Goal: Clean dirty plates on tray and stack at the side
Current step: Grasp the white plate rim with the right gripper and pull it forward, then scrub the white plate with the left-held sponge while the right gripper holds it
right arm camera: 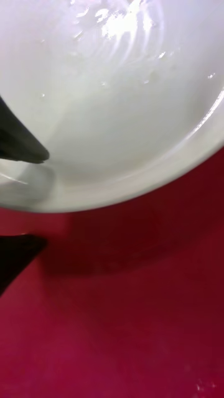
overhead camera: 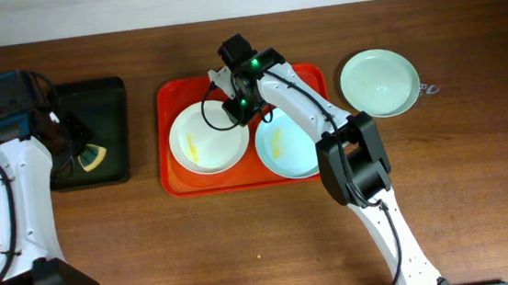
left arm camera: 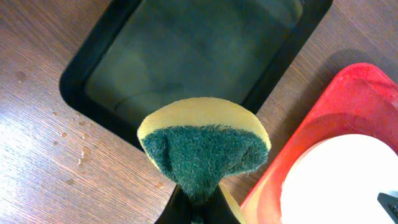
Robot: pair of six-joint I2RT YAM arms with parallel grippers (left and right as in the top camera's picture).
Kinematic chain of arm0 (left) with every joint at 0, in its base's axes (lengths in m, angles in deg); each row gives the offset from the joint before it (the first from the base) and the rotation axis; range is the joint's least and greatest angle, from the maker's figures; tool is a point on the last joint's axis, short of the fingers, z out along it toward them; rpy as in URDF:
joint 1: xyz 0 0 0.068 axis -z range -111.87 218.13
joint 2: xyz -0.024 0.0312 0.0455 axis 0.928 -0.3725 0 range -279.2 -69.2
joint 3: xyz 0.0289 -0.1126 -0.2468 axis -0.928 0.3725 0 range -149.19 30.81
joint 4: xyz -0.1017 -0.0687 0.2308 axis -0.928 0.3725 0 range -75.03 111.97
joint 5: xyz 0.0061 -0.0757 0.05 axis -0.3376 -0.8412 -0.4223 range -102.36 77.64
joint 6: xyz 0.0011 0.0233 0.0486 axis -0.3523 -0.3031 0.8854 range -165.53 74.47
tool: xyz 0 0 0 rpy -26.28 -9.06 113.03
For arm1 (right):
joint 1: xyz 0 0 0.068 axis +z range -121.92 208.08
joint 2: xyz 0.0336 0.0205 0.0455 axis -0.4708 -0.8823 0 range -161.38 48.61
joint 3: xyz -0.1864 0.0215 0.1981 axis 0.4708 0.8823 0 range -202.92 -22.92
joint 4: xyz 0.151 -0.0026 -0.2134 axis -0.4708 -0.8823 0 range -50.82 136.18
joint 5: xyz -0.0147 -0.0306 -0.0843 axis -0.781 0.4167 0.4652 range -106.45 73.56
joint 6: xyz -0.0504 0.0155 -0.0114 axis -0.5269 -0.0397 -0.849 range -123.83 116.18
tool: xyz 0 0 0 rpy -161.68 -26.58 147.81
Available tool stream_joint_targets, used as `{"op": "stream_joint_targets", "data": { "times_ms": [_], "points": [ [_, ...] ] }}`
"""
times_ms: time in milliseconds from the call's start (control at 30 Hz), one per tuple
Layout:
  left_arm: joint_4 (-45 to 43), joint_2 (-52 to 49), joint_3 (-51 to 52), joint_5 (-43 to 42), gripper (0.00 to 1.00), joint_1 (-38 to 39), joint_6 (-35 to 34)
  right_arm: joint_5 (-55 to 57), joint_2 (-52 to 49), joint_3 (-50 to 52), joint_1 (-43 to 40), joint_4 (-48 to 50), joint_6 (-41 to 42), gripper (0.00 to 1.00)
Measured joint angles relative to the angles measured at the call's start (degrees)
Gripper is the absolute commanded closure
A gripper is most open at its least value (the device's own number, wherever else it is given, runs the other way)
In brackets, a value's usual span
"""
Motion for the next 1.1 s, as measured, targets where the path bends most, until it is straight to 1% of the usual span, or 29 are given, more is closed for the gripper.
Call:
{"op": "stream_joint_targets", "data": {
  "times_ms": [100, 167, 233, 267, 400, 533, 633, 700, 867, 1100],
  "points": [
    [0.0, 0.0, 0.0, -0.3, 1.00, 0.0, 0.0, 0.0, 0.1, 0.5, -0.3, 0.3, 0.6, 0.81],
    [0.0, 0.0, 0.0, -1.1, 1.00, 0.0, 0.0, -0.1, 0.1, 0.5, -0.4, 0.0, 2.7, 0.86],
    [0.0, 0.0, 0.0, -3.0, 1.00, 0.0, 0.0, -0.5, 0.1, 0.5, -0.4, -0.3, 5.2, 0.94],
    [0.0, 0.0, 0.0, -3.9, 1.00, 0.0, 0.0, -0.6, 0.1, 0.5, -0.3, -0.6, 6.4, 0.96],
    [-1.4, -1.2, 0.0, -6.4, 1.00, 2.3, 0.0, -1.5, 0.4, 0.5, -0.3, -1.9, 11.8, 0.96],
    [-6.4, -6.1, 0.0, -9.4, 1.00, 9.8, 0.0, -1.5, 0.4, 0.6, 0.3, -2.0, 18.3, 0.96],
    [-11.6, -10.9, 0.0, -10.4, 1.00, 16.1, 0.0, -1.5, 0.4, 0.8, 1.2, -1.2, 24.9, 0.96],
    [-15.7, -14.8, 0.0, -10.8, 1.00, 19.7, 0.0, -1.6, 0.4, 0.8, 1.4, -1.1, 27.3, 0.96],
    [-20.4, -21.4, 0.1, -11.1, 1.00, 23.7, 0.0, -1.7, 0.4, 0.9, 1.5, -1.1, 29.2, 0.96],
    [-22.7, -25.9, 0.1, -10.4, 1.00, 24.3, -1.1, -1.7, 0.4, 0.9, 1.5, -1.0, 29.5, 0.96]
  ]
}}
